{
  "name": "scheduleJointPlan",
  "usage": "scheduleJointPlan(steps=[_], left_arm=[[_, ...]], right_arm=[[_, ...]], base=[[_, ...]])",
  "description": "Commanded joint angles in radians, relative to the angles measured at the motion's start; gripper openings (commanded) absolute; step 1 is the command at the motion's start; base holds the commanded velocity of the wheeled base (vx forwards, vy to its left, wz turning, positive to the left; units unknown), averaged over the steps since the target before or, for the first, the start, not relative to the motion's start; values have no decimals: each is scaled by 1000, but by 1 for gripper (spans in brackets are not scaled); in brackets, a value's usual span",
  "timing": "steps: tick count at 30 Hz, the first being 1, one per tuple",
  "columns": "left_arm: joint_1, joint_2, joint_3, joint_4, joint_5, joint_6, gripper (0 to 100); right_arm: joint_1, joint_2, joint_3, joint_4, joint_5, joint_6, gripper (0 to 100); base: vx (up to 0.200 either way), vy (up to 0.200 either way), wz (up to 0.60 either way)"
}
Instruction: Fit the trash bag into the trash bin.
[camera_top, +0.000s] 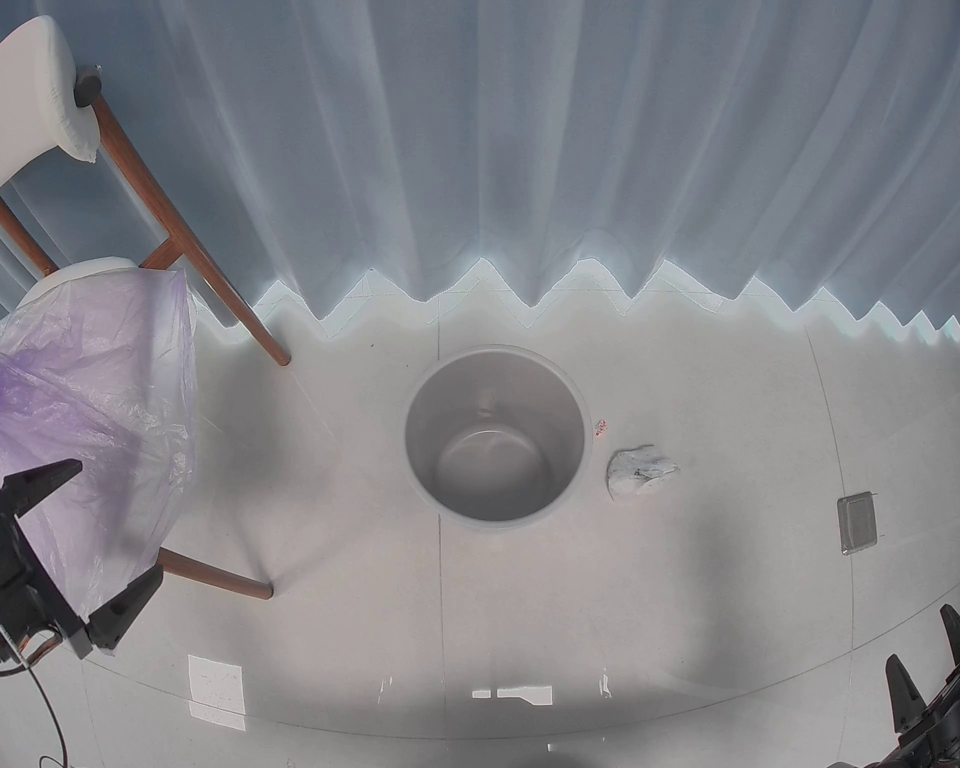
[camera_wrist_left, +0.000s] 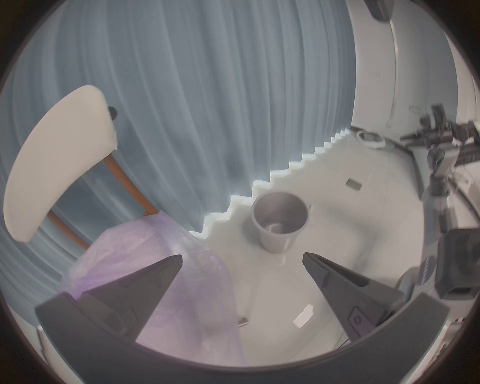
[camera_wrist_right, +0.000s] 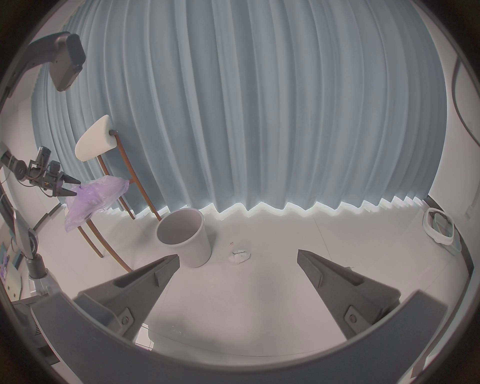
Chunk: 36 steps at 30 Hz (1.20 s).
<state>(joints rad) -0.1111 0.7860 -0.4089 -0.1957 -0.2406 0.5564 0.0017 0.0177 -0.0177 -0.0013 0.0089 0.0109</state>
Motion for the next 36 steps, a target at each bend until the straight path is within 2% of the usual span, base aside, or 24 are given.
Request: scheduleJointPlan(steps=[1,9,14,19,26,36], left_arm=[[-21,136,-27,-24,80,65,100],[-110,176,-34,-50,276,59,100],[-116,226,-73,-54,397,63,100],[-182,323,-137,-53,480,56,100],[-200,418,-177,-51,623,65,100],[-233,524,-208,-57,673,77,100]], right_arm=[[1,22,16,0,0,0,100],[0,16,16,0,0,0,100],[-2,-18,16,0,-1,1,100],[-2,-18,16,0,-1,6,100],[-2,-18,18,-3,-12,23,100],[-2,-18,18,-3,-20,27,100]], base=[[0,0,0],[0,0,0],[0,0,0],[0,0,0],[0,0,0],[0,0,0]])
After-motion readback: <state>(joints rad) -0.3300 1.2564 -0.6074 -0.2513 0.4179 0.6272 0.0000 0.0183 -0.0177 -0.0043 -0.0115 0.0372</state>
